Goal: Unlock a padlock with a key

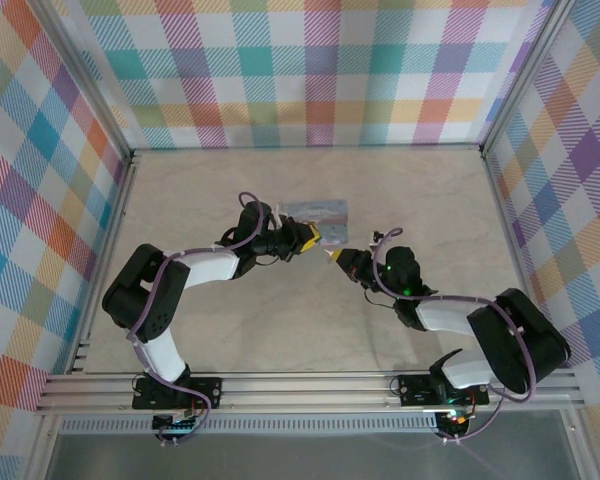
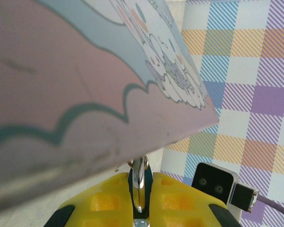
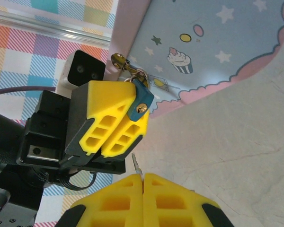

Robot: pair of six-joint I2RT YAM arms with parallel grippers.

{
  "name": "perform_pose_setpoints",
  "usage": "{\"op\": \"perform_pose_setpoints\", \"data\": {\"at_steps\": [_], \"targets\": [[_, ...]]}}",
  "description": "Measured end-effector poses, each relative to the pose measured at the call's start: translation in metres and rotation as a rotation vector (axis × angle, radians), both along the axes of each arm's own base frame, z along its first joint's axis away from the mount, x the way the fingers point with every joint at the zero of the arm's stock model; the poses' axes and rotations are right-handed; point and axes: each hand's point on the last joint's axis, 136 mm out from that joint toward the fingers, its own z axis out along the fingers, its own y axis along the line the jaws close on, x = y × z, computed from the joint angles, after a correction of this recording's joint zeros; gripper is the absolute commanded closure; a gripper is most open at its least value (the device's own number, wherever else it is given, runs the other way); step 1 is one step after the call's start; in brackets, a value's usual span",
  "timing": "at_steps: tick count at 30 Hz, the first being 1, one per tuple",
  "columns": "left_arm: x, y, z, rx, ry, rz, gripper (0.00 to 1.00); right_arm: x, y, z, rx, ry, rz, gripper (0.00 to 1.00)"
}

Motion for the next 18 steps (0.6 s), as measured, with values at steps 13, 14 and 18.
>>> {"op": "perform_pose_setpoints", "data": {"at_steps": [13,14,18], "targets": [[0.0,-0.003,0.005,-0.018,-0.018,-0.007,1.0,0.013,0.006,-0.015,0.031,0.02,-0.023,1.0],[0.0,-0.003,0.005,-0.018,-0.018,-0.008,1.0,0.014,0.007,-0.015,0.038,0.017,-0.024,1.0],[-0.001,-0.004,0.005,-0.019,-0.018,-0.01,1.0,0.018,0.009,-0.017,0.058,0.012,-0.026,1.0]]}}
